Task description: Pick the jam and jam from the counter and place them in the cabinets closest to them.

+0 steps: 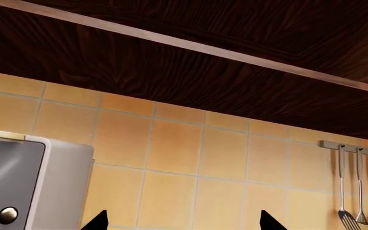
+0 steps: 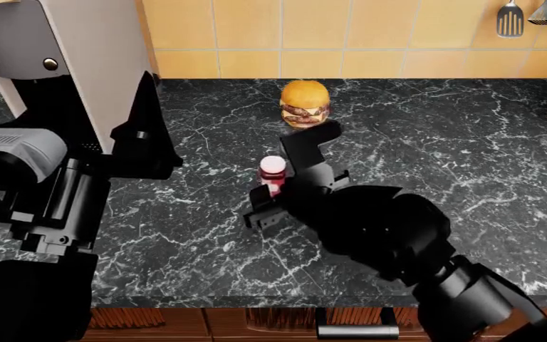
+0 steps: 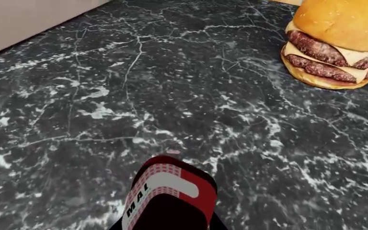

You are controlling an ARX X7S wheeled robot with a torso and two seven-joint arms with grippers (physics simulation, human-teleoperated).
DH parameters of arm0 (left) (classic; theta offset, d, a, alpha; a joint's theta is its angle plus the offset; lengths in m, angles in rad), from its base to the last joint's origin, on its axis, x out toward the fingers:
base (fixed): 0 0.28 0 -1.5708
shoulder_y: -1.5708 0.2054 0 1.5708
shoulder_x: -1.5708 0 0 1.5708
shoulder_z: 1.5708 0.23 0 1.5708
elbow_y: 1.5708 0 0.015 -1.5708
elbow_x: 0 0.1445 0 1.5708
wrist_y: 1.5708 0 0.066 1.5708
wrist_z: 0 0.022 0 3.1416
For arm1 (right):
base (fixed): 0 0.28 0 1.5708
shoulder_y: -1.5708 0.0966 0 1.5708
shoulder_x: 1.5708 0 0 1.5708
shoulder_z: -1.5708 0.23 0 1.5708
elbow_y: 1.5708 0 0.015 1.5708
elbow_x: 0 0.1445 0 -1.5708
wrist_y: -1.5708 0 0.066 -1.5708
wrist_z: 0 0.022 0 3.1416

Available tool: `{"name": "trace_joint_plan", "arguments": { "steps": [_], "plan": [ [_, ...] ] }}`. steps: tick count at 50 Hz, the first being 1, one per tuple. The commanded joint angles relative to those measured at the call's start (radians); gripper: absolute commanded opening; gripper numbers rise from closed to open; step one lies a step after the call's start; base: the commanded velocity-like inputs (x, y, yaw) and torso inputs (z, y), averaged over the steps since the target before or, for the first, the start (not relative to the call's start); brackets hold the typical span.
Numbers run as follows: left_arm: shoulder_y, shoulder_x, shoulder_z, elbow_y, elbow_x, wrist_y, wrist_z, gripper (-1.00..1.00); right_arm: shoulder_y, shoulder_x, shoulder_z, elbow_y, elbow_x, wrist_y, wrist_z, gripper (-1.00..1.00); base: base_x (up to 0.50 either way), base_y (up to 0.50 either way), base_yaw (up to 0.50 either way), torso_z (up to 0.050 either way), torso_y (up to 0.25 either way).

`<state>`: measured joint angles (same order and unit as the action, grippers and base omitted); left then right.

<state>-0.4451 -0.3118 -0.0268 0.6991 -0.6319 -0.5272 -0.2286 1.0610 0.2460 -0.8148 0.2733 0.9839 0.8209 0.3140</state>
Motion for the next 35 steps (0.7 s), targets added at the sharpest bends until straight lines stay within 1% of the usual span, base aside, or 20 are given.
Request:
{"name": "trace_joint_plan", "arguments": {
  "steps": [1,9,20,25,30,35],
  "plan": [
    [-0.001,-0.004,0.005,-0.002,-0.003,0.003,-0.004,1.00,0.014,0.053,0.069,-0.109,0.031,0.008,0.049,-1.00,0.00,0.00,0.00,0.000,0.000],
    [-0.002,-0.007,0.010,0.000,-0.004,0.001,-0.008,1.00,0.003,0.108,0.125,-0.213,0.086,0.024,0.101,-1.00,0.00,0.00,0.00,0.000,0.001],
    [-0.004,-0.008,0.027,-0.008,0.007,0.008,-0.008,1.00,-0.059,0.242,0.247,-0.487,0.224,0.052,0.244,-1.00,0.00,0.00,0.00,0.000,0.000],
    [-0.015,-0.007,0.034,-0.015,0.005,0.007,-0.008,1.00,-0.082,0.294,0.305,-0.606,0.270,0.038,0.296,-1.00,0.00,0.00,0.00,0.000,0.002],
    [-0.061,-0.001,0.066,-0.037,0.006,-0.016,-0.009,1.00,-0.103,0.348,0.372,-0.734,0.312,0.013,0.362,-1.00,0.00,0.00,0.00,0.000,0.000],
    [-0.152,0.010,0.114,-0.087,-0.015,-0.099,-0.025,1.00,-0.122,0.393,0.423,-0.853,0.364,0.002,0.439,-1.00,0.00,0.00,0.00,0.000,0.000]
  ]
}}
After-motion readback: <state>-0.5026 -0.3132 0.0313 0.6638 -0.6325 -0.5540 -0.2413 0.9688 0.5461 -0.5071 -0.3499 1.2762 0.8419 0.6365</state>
